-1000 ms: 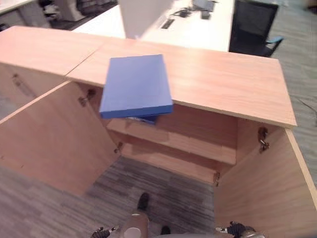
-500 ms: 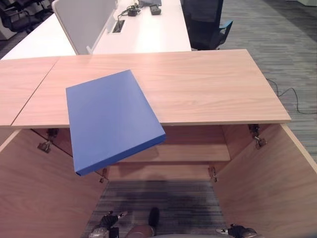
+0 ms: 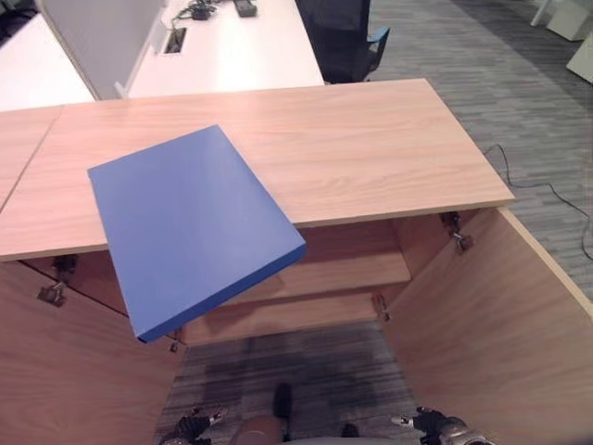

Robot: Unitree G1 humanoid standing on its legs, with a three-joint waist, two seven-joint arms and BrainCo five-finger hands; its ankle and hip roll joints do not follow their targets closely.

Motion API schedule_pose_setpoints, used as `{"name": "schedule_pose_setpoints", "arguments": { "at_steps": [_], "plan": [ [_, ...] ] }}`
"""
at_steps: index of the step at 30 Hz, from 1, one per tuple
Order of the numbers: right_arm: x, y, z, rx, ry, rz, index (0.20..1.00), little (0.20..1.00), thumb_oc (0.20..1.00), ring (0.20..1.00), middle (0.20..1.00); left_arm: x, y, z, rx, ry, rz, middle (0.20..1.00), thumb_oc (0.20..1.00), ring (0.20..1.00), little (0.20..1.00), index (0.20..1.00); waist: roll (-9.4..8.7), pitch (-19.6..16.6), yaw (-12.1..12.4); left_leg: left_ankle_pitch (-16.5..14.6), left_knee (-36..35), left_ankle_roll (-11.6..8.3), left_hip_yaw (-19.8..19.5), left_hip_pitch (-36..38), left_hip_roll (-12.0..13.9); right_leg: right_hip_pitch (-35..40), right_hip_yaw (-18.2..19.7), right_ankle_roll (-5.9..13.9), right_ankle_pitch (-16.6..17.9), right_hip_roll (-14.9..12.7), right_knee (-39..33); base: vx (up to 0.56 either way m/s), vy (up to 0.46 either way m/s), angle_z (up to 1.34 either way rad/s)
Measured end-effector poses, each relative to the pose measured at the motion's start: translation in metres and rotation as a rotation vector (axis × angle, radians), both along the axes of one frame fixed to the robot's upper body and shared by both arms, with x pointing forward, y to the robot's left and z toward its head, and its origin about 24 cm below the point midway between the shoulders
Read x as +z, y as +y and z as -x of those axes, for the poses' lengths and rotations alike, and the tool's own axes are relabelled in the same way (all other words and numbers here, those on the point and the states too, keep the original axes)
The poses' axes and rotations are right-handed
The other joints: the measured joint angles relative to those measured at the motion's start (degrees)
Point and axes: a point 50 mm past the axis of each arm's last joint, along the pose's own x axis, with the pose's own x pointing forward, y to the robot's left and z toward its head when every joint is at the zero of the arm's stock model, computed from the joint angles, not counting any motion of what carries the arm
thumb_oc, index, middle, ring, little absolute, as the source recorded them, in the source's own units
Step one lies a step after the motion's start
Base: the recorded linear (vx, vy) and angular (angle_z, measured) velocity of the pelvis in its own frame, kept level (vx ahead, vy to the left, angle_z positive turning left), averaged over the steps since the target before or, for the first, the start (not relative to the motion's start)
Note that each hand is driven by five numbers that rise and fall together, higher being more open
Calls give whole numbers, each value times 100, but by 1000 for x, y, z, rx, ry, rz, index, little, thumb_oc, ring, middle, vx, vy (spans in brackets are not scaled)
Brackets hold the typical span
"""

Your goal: Put the empty folder in the office cabinet

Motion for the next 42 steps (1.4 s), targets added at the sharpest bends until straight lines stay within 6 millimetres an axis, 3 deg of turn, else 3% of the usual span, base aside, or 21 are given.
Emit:
{"name": "schedule_pose_setpoints", "arguments": {
  "at_steps": [3,5,8,9,10,11,13,14,16,17,19,21,23,24,27,29,33,35,36,42],
  "plan": [
    [0,2,-1,18,0,-1,1000,1000,1000,1000,1000,1,2,-2,5,-8,-6,1000,1000,1000,1000,1000,11,18,13,9,81,-7,17,-95,106,-41,100,-16,-133,72,176,-68,-190,5],
    [-2,7,0,38,5,-8,1000,1000,1000,1000,1000,3,7,-2,5,-9,-19,1000,1000,1000,1000,1000,-85,-8,153,24,133,-71,-5,-131,139,-58,89,-44,-195,81,98,-201,-354,0],
    [2,10,-14,72,-38,-11,1000,1000,1000,1000,1000,3,8,-2,72,-39,10,1000,1000,1000,1000,1000,-89,43,297,65,443,-367,-141,-446,374,-164,40,-238,-106,372,6,-300,-332,18],
    [3,8,-16,72,-46,-6,1000,1000,1000,1000,1000,6,5,-9,109,-97,42,1000,1000,1000,1000,1000,-67,142,280,162,716,-509,-418,-671,433,-232,-174,-368,-137,523,185,-326,-179,59],
    [4,8,-18,73,-52,-5,1000,1000,1000,1000,1000,9,3,-16,106,-132,51,1000,1000,1000,1000,1000,-77,192,303,228,785,-609,-512,-738,454,-295,-237,-429,-174,539,304,-342,-117,77],
    [6,7,-23,73,-69,-2,1000,1000,1000,1000,1000,17,0,-34,126,-225,85,1000,1000,1000,1000,1000,-79,339,309,417,869,-889,-618,-826,444,-366,-382,-555,-253,518,516,-235,-35,44],
    [8,5,-28,62,-99,-4,1000,1000,1000,1000,1000,23,-2,-45,153,-296,119,1000,1000,1000,1000,1000,-213,422,334,726,906,-1089,-624,-866,385,-511,-441,-843,-306,338,754,-141,9,13],
    [10,6,-32,50,-132,-11,1000,1000,1000,1000,1000,27,-2,-49,174,-329,138,1000,1000,1000,1000,1000,-351,498,271,191,1483,-664,-406,-900,375,-476,-406,-891,-205,207,716,-76,46,-7],
    [11,3,-31,18,-140,-15,1000,1000,1000,1000,1000,32,-6,-60,180,-378,160,1000,1000,1000,1000,1000,-427,507,136,-280,1849,-625,-381,-756,438,-316,-492,-791,57,74,405,-21,77,22],
    [11,0,-30,15,-138,-7,1000,1000,1000,1000,1000,36,-8,-66,197,-411,178,1000,1000,1000,1000,1000,-414,530,54,-374,1904,-618,-367,-608,524,-254,-531,-768,134,69,303,58,120,28],
    [11,-3,-28,9,-126,5,1000,1000,1000,1000,1000,44,-8,-76,210,-469,193,1000,1000,1000,1000,1000,-369,519,-68,-409,1688,-650,-337,-182,686,-183,-580,-721,217,72,169,87,186,25],
    [10,-9,-19,-23,-110,12,1000,1000,1000,1000,1000,50,-12,-82,201,-505,200,1000,1000,1000,1000,1000,-185,424,-186,-407,985,-651,-227,329,813,-88,-722,-593,333,121,5,37,199,39],
    [10,-18,-12,-87,-102,21,1000,1000,1000,1000,1000,57,-16,-87,191,-553,209,1000,1000,1000,1000,1000,138,255,-201,-343,92,-606,-165,705,844,-75,-875,-465,468,208,-148,14,222,37],
    [10,-21,-9,-94,-98,29,1000,1000,1000,1000,1000,59,-16,-88,188,-560,206,1000,1000,1000,1000,1000,264,186,-204,-422,-36,-695,-120,767,866,-88,-931,-421,480,232,-158,27,293,29],
    [10,-16,-9,-108,-111,8,1000,1000,1000,1000,1000,75,-7,-92,142,-626,154,1000,1000,1000,1000,1000,221,97,-88,-372,-67,-636,-141,766,571,-32,-904,-130,653,-35,-335,12,132,9],
    [9,-11,-12,-106,-118,-5,1000,1000,1000,1000,1000,85,7,-88,139,-656,97,1000,1000,1000,1000,1000,183,24,-41,-398,-68,-454,-142,757,336,36,-885,44,768,-236,-511,13,198,5],
    [8,-8,-11,-111,-111,-15,1000,1000,1000,1000,1000,124,39,-83,152,-805,-65,1000,1000,1000,1000,1000,150,-73,84,-412,-69,-331,-24,745,161,48,-733,201,920,-385,-706,17,93,-10],
    [6,-7,-8,-114,-104,-17,1000,1000,1000,1000,1000,131,50,-79,153,-815,-136,1000,1000,1000,1000,1000,147,-121,147,-418,-68,-314,-13,747,140,106,-718,200,998,-386,-821,27,14,-6],
    [5,-8,-3,-120,-88,-15,1000,1000,1000,1000,1000,143,67,-72,182,-834,-244,1000,1000,1000,1000,1000,113,-142,177,-417,-68,-314,-13,765,138,234,-723,196,1121,-345,-1063,48,-22,-4],
    [1,-9,15,-171,-41,-17,1000,1000,1000,1000,1000,169,86,-51,194,-855,-495,1000,1000,1000,1000,1000,-14,-198,333,-417,-69,-333,0,788,202,309,-721,194,1176,-265,-1227,18,-23,-1]
  ]
}}
